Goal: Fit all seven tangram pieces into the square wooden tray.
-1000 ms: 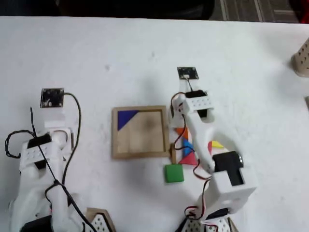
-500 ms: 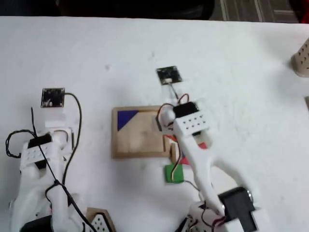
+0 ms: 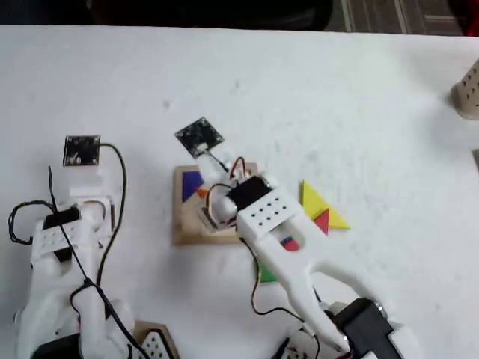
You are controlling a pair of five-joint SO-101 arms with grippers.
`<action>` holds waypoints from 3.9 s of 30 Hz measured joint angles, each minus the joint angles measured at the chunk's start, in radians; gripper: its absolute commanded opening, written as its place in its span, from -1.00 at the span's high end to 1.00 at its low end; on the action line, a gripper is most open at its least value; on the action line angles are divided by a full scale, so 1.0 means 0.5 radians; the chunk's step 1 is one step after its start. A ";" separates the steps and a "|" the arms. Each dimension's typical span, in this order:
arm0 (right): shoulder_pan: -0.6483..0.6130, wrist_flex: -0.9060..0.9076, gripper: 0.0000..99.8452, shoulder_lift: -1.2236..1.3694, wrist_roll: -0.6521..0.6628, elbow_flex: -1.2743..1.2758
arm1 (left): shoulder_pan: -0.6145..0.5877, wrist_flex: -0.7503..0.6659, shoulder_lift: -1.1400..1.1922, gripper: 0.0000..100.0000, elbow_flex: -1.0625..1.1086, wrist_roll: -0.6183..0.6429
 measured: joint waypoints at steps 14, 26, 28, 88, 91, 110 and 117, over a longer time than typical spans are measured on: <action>0.003 -0.249 0.92 0.344 0.009 0.055 | 0.000 0.000 0.000 0.96 0.003 0.000; 0.052 -0.172 0.60 0.344 0.009 0.055 | 0.000 0.000 -0.003 0.96 0.055 0.000; 0.071 -0.150 0.60 0.344 0.040 0.052 | 0.000 0.000 -0.003 0.96 0.055 0.000; 0.193 -0.101 0.97 0.457 -0.034 -0.018 | 0.000 0.000 -0.003 0.96 0.055 0.000; 0.190 -0.107 0.97 0.402 -0.089 -0.015 | 0.000 0.000 -0.003 0.96 0.055 0.000; 0.387 -0.252 0.97 0.635 -0.046 -0.037 | 0.000 0.000 -0.003 0.96 0.055 0.000; 0.466 -0.046 0.97 0.512 -0.046 -0.095 | 0.000 0.000 -0.003 0.96 0.055 0.000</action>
